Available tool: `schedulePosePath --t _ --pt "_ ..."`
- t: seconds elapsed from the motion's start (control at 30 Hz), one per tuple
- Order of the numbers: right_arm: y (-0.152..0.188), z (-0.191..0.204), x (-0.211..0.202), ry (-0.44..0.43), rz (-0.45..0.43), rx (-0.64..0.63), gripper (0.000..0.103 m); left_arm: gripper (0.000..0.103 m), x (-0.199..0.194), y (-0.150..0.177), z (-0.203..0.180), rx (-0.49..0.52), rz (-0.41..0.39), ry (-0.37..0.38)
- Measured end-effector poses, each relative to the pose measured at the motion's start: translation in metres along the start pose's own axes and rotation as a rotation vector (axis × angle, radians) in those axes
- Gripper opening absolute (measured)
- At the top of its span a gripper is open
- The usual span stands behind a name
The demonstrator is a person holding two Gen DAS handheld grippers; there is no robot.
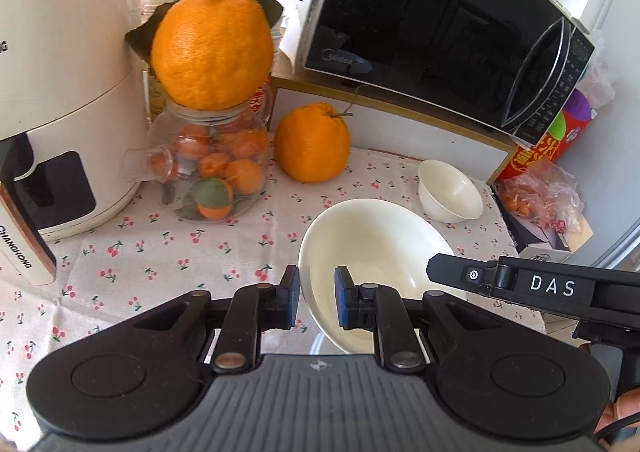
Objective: Organize plates and bowls
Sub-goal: 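Lift the larger bowl with both grippers and carry it over the placed bowl, then lower the larger bowl into the placed bowl and open both grippers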
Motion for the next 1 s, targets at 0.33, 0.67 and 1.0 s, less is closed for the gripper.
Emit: schedulePosePath --t 0.33,0.67,1.0 --pt "0.022 0.053 0.015 -0.08 0.069 -0.08 0.025 0.016 -0.026 0.002 0.049 -0.018 0.018 -0.055" --pt "0.043 0.081 0.016 -0.114 0.122 -0.146 0.025 0.017 -0.044 0.018 0.074 0.022 0.066 -0.075" --pt "0.067 0.094 0.01 -0.114 0.184 -0.227 0.026 0.021 -0.05 0.035 0.076 0.115 0.112 -0.093"
Point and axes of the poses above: each gripper's, at about its wrist camera, not at the fingertips, and x roughly the way its jaws point, z to its left, y to its underside, the point moved 2 cm from there along x, roughly the way its jaws point, and after that the axes turned 8 degrees about -z, right-handed, at the moved point
